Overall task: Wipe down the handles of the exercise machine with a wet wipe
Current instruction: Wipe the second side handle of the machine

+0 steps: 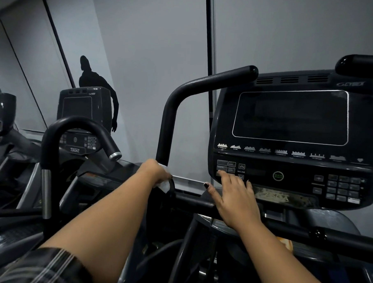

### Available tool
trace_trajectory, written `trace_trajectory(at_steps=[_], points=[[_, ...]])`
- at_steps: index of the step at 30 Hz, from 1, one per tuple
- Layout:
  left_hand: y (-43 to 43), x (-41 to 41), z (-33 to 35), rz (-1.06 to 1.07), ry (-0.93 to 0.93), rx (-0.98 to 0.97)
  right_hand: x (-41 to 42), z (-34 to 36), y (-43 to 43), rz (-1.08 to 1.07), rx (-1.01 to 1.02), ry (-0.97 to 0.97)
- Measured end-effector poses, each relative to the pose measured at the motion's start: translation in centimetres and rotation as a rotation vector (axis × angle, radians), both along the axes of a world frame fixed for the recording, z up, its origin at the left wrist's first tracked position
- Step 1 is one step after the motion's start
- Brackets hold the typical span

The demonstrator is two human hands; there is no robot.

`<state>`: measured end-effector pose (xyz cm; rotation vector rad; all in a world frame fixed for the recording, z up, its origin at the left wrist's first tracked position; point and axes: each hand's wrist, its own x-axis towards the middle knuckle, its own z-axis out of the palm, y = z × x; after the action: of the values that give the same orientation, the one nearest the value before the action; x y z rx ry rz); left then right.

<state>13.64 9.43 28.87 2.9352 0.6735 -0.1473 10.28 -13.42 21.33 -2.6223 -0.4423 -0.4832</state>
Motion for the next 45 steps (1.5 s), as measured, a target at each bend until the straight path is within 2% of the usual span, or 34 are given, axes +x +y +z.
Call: trace_trajectory(at_steps=[2, 5, 9, 15, 19, 23, 25, 29, 30, 33, 38, 43, 45], points=[[0.1, 0.8, 0.4, -0.015, 0.156, 0.011, 0.3, 0.0, 0.0, -0.002, 0.024, 0.015], [0.2, 0.9, 0.5, -0.112, 0.224, 0.056, 0.4, 0.0, 0.1, -0.005, 0.016, 0.011], [0.3, -1.1, -0.6, -0.175, 0.209, 0.106, 0.5, -0.1, 0.1, -0.032, -0.001, 0.011], [0.4, -5.0, -0.3, -0.159, 0.153, 0.061, -0.1, -0.1, -0.1, -0.063, -0.054, -0.011], [1.4, -5.4, -1.7, -0.126, 0.157, 0.214, -0.4, -0.2, 0.1, -0.059, -0.070, -0.012], [0.8, -3.0, -1.5, -0.079, 0.207, 0.068, -0.4, -0.3, 0.4, -0.049, -0.086, -0.016], [0.5, -1.8, -1.6, -0.013, 0.133, -0.001, -0.5, -0.3, 0.4, -0.046, -0.083, -0.038], [0.2, -0.8, -2.8, 0.153, -0.213, -0.067, -0.7, -0.1, 0.2, -0.049, -0.082, -0.061], [0.2, -0.3, -2.9, 0.185, -0.250, -0.118, -0.7, -0.1, 0.2, -0.045, -0.090, -0.071], [0.2, 0.4, -2.0, 0.215, -0.221, -0.207, -0.6, -0.1, 0.1, -0.044, -0.098, -0.096], [0.3, -0.2, -2.1, 0.139, -0.199, -0.172, -0.4, 0.1, 0.2, -0.030, -0.170, -0.083], [1.0, -2.0, -3.3, -0.018, -0.177, 0.012, -0.2, 0.0, 0.1, -0.045, -0.188, -0.093], [1.4, -3.4, -3.3, -0.027, -0.113, 0.070, -0.2, 0.0, 0.2, -0.059, -0.198, -0.098]])
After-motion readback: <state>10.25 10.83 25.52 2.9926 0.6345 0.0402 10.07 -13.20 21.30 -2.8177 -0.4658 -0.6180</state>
